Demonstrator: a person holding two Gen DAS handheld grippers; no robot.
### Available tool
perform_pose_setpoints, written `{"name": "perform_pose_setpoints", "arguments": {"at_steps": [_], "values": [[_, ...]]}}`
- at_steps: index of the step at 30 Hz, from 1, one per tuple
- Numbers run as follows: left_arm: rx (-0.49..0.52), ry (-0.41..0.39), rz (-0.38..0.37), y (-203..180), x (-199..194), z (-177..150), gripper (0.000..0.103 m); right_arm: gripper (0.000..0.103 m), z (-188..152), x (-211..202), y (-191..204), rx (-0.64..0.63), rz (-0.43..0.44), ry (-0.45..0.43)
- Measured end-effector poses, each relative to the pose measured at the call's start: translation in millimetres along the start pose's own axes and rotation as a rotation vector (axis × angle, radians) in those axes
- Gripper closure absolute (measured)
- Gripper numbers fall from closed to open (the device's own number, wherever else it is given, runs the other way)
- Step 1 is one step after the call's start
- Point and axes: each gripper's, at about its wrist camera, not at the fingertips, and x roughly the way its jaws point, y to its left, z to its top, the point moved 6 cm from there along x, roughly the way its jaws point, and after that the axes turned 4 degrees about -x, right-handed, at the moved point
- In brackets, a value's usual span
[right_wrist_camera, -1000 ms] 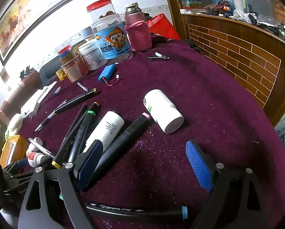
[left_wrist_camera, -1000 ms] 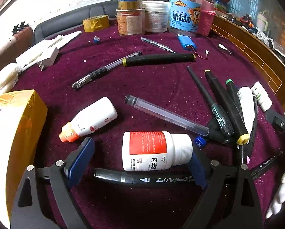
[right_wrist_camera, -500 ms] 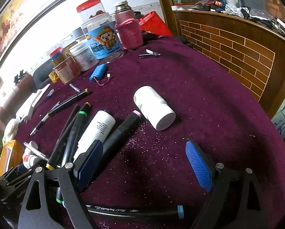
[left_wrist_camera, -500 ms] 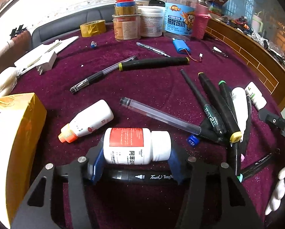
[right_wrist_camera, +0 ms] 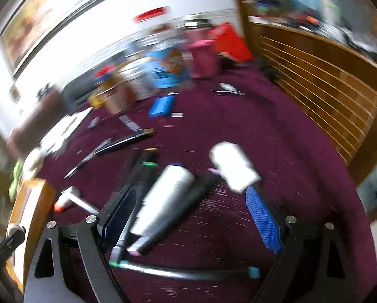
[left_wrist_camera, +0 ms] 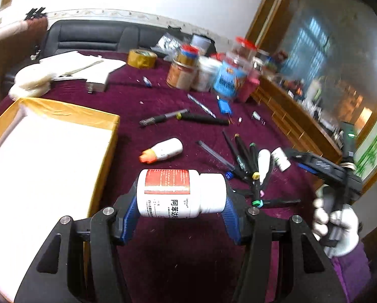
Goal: Organize rigid objects
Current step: 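Carry the bottle into the yellow-rimmed tray with the left tool while the right tool places a clear pen there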
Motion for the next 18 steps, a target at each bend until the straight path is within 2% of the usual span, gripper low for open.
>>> {"name": "perform_pose_setpoints", "arguments": {"at_steps": [3,5,8,11,12,13,15,18], "values": [[-0.042,-0.027,-0.016,16,-17,0,0.048,0.018,5,17,47,-0.119,0.068,0.054],[-0.058,-0.032,-0.021,27,-25,-3,0.048,0.019,1,37,88,-0.253,0.106,0.109],[-0.076,-0.026,-0.012,44,-30,-6,0.048,0.027,-12,58,128,-0.395,0.131,0.156],[-0.09,-0.026,0.016,63,-34,-4,0.048,0.042,-28,80,155,-0.498,0.124,0.201],[-0.093,-0.028,0.026,70,-36,-3,0.048,0.06,-31,83,156,-0.508,0.114,0.208],[-0.096,-0.031,0.035,76,-38,-1,0.048,0.085,-36,88,156,-0.511,0.106,0.229],[-0.097,-0.036,0.039,85,-42,3,0.048,0.096,-36,88,149,-0.467,0.114,0.241],[-0.085,-0.051,0.054,97,-49,13,0.048,0.096,-24,64,143,-0.387,0.179,0.203]]}}
